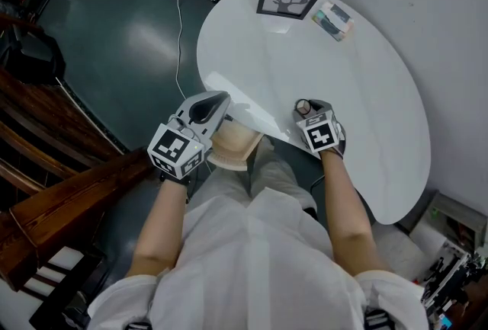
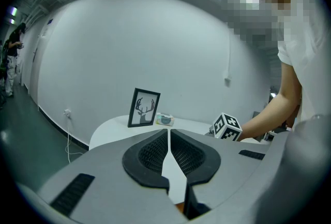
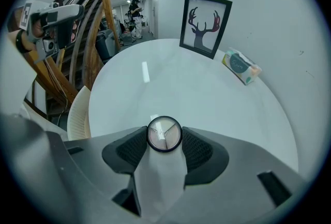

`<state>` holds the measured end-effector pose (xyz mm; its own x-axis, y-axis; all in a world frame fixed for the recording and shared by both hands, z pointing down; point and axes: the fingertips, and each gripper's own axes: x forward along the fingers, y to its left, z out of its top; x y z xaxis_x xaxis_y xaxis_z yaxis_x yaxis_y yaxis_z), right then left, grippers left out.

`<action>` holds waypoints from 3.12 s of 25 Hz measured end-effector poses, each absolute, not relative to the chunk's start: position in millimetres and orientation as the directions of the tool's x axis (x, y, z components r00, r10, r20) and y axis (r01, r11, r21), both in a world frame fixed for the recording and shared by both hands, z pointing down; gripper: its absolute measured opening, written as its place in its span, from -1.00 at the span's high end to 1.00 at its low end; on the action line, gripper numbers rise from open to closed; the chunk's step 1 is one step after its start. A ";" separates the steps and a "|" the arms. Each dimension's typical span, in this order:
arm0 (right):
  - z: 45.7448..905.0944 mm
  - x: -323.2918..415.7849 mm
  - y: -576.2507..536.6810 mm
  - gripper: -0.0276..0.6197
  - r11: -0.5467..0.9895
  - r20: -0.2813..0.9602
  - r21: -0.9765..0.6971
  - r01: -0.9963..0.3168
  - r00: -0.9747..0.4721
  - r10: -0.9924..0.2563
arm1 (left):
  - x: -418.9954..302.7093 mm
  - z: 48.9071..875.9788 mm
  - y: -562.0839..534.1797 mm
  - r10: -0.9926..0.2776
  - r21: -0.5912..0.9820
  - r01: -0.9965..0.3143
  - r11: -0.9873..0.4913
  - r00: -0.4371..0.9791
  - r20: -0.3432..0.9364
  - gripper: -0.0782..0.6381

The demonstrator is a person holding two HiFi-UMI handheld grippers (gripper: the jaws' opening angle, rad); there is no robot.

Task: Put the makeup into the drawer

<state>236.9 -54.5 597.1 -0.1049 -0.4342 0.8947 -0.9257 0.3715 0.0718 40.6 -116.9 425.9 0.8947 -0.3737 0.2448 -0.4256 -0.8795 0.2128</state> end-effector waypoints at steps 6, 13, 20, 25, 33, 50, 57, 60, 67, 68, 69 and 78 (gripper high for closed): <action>597.4 238.1 -56.4 0.27 0.369 0.895 0.070 -0.927 -0.105 -0.434 | 36.5 425.1 -116.7 -0.385 0.212 -0.436 -0.875 0.890 0.243 0.73; 597.0 236.6 -60.7 0.28 0.348 0.897 0.077 -0.934 -0.088 -0.434 | 18.5 424.8 -118.7 -0.413 0.210 -0.463 -0.861 0.878 0.243 0.72; 593.4 222.4 -67.4 0.28 0.370 0.896 0.094 -0.924 -0.083 -0.436 | -8.4 426.5 -123.4 -0.459 0.208 -0.508 -0.836 0.854 0.244 0.72; 586.5 189.3 -77.7 0.28 0.419 0.885 0.087 -0.904 -0.123 -0.449 | -29.8 430.4 -122.6 -0.491 0.208 -0.541 -0.815 0.835 0.249 0.72; 573.5 126.1 -91.1 0.28 0.523 0.864 0.079 -0.849 -0.204 -0.461 | -64.4 437.7 -110.1 -0.538 0.215 -0.590 -0.778 0.803 0.257 0.73; 595.3 -2.2 -63.0 0.28 0.752 0.867 0.006 -0.660 -0.371 -0.332 | -129.8 457.6 -83.7 -0.630 0.232 -0.692 -0.683 0.720 0.291 0.72; 622.2 -33.4 -46.3 0.28 0.793 0.885 -0.037 -0.609 -0.389 -0.257 | -142.2 467.2 -78.0 -0.644 0.244 -0.709 -0.661 0.703 0.302 0.73; 640.0 -40.9 -40.3 0.28 0.800 0.894 -0.065 -0.596 -0.390 -0.218 | -145.2 472.3 -77.9 -0.646 0.247 -0.714 -0.655 0.699 0.308 0.72; 688.4 -44.9 -35.8 0.28 0.799 0.911 -0.090 -0.595 -0.373 -0.175 | -145.6 487.2 -80.8 -0.634 0.254 -0.711 -0.655 0.701 0.327 0.72; 695.5 -45.1 -35.9 0.28 0.799 0.914 -0.090 -0.594 -0.367 -0.170 | -146.4 490.5 -81.0 -0.633 0.257 -0.712 -0.654 0.700 0.331 0.73; 702.4 -45.6 -35.9 0.28 0.800 0.917 -0.090 -0.593 -0.363 -0.166 | -147.3 493.8 -81.1 -0.631 0.260 -0.712 -0.652 0.700 0.335 0.72; 762.4 -46.4 -39.1 0.28 0.834 0.926 -0.097 -0.544 -0.356 -0.125 | -145.3 513.3 -85.3 -0.620 0.268 -0.712 -0.649 0.699 0.356 0.72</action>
